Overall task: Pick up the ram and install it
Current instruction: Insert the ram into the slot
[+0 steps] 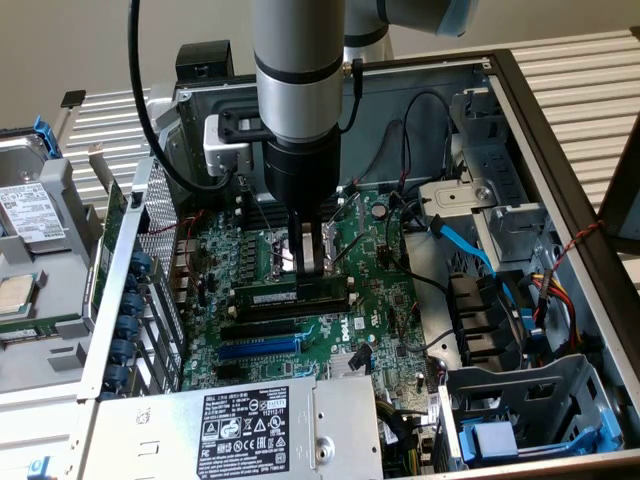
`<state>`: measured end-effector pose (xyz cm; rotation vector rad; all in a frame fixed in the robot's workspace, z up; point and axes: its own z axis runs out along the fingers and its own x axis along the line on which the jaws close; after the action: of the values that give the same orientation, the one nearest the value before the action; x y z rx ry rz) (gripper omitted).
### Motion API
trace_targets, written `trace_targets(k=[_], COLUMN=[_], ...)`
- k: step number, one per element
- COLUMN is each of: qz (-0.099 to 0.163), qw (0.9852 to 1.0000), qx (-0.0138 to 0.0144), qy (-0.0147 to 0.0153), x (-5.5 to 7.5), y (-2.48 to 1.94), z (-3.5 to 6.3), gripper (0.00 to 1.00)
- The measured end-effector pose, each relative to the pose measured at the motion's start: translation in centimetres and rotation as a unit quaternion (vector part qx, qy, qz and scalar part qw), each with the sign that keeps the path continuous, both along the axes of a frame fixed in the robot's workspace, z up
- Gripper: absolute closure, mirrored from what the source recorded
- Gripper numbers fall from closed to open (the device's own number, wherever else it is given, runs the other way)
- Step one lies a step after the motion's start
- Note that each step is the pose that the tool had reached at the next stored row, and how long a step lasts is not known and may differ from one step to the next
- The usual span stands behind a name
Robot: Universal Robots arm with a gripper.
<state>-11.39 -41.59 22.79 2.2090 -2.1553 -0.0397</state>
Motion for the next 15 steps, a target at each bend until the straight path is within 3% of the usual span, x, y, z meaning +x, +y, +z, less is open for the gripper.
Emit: trace_targets(k=[7,15], qz=[-0.003,-0.004], qw=[1.0000,1.0000], qx=[0.0022,0.0023], qy=[0.0000,0.0001], x=[0.00,-0.01], y=[0.00,-0.08], z=[0.00,-0.01], gripper=[0.86,0.86])
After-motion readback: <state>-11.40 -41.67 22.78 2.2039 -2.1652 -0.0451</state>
